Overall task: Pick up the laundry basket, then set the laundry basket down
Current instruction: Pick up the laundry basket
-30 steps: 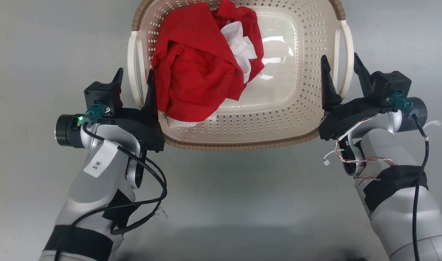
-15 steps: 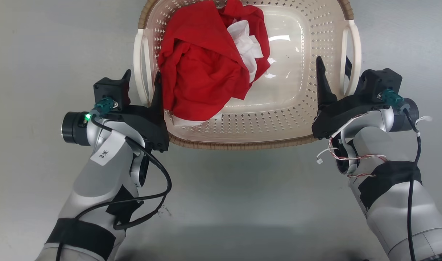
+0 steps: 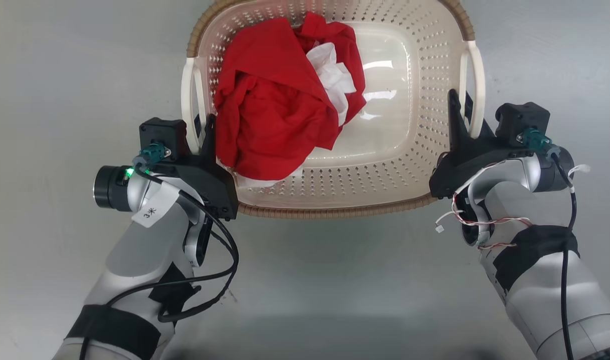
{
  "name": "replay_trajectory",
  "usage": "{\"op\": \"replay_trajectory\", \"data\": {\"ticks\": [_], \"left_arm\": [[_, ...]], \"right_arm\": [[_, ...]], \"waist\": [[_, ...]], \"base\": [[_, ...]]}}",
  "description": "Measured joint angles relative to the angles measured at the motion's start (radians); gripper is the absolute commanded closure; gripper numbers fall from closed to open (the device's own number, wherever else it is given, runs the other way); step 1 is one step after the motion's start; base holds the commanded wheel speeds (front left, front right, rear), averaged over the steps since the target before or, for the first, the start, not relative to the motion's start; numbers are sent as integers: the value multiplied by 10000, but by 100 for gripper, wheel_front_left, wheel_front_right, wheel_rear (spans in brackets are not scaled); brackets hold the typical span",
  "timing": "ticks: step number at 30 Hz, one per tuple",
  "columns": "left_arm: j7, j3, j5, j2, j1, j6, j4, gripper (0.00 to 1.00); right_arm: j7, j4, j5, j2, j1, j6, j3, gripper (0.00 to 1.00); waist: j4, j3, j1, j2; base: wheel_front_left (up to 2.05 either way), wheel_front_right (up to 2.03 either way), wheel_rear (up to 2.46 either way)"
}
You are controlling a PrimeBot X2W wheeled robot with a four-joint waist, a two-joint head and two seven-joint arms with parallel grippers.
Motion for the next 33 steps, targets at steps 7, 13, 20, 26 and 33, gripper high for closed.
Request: {"op": "replay_trajectory", "data": {"ticks": [7, 13, 20, 26, 33], "left_arm": [[-2, -339, -222, -2, 66, 17, 150, 100], [-15, -725, -631, 2, 314, 94, 270, 100], [-90, -980, -938, 17, 740, 107, 466, 100], [-92, -1260, -1294, 10, 1110, 182, 552, 100], [-100, -1569, -1670, 8, 1726, 194, 675, 100]], "right_arm": [[0, 213, 529, -8, 199, -92, 288, 100], [0, 305, 1135, -15, 597, -190, 711, 100], [0, 332, 1730, -19, 1009, -276, 1308, 100], [2, 518, 2169, -15, 1444, -351, 1708, 100], [13, 644, 2644, -4, 2049, -408, 2284, 100]], "waist": [[10, -375, 0, 0], [4, -893, 0, 0], [-37, -1533, -1, -1], [-81, -2198, -1, -1], [-117, -3078, -2, -1]], "base": [[0, 0, 0], [0, 0, 0], [0, 0, 0], [0, 0, 0], [0, 0, 0]]}}
